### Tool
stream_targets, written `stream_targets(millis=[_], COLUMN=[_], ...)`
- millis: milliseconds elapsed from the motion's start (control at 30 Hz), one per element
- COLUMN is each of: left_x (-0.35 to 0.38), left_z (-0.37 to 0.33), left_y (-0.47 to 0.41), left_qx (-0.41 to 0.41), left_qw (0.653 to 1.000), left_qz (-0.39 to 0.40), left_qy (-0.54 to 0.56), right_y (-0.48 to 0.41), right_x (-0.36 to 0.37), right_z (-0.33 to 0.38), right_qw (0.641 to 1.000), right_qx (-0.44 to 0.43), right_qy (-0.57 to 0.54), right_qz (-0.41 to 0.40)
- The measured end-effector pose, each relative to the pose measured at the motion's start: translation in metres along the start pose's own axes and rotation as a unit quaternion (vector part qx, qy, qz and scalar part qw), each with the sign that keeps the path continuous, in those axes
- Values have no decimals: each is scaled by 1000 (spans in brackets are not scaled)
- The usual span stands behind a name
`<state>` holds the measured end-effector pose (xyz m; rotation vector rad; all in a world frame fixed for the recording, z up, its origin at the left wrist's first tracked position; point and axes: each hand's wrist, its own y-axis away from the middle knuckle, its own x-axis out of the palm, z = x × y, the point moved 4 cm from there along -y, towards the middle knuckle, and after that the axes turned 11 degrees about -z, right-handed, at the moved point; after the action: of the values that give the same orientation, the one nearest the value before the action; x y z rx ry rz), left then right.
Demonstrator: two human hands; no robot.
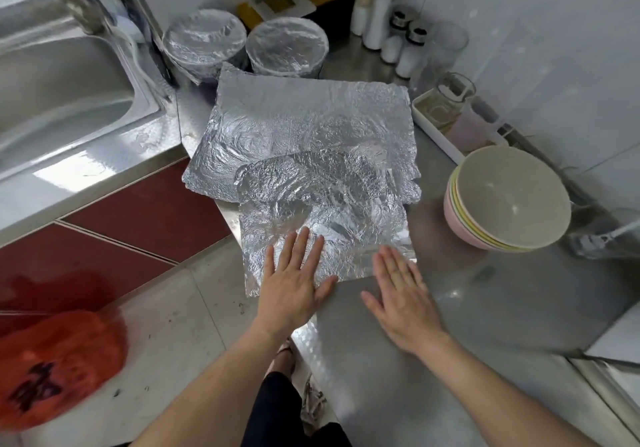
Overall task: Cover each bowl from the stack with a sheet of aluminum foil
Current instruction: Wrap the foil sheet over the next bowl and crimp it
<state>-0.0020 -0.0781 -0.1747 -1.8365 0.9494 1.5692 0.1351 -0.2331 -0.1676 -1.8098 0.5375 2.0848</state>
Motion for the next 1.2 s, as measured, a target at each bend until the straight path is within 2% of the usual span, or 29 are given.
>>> stream_targets(millis=[133,267,400,533,600,667,733,800,900,1000,1067,1100,1167,1200], left_x=[-6,-10,-20,-34,-36,-37,-31,-27,-24,-31,-43,-50,-67,-77], left_z=[6,18,25,36,47,57,64,67,70,69,65,63,58,54], left_y=[7,20,29,28,27,27,29,34,37,38,38,38,37,38], left_qx=[-18,-56,-141,-218,-262,-319,-369,-424,-470,-469,-446,-429,-389,-366], left_qw=[1000,998,987,966,947,903,853,817,796,782,792,804,832,849], left_qz=[-4,17,42,-8,-50,-69,-58,-40,-39,-54,-78,-88,-110,-117], left_qy=[6,20,68,136,181,279,365,389,380,407,410,403,379,362], right_y=[2,0,0,-1,-1,-2,-2,-2,-2,-2,-3,-4,-11,-14], right_x=[-8,-11,-14,-21,-23,-26,-28,-28,-29,-33,-42,-50,-77,-93], right_z=[-32,-32,-27,-22,-21,-19,-18,-19,-20,-19,-14,-10,-5,-5], right_qw=[998,996,994,993,993,992,992,992,990,988,990,992,981,965], right_qx=[46,61,77,84,85,86,85,84,92,120,127,119,89,73], right_qy=[19,32,31,28,30,25,24,24,16,-14,-30,-34,-43,-47], right_qz=[25,64,75,79,81,83,90,96,103,97,49,-8,-165,-250])
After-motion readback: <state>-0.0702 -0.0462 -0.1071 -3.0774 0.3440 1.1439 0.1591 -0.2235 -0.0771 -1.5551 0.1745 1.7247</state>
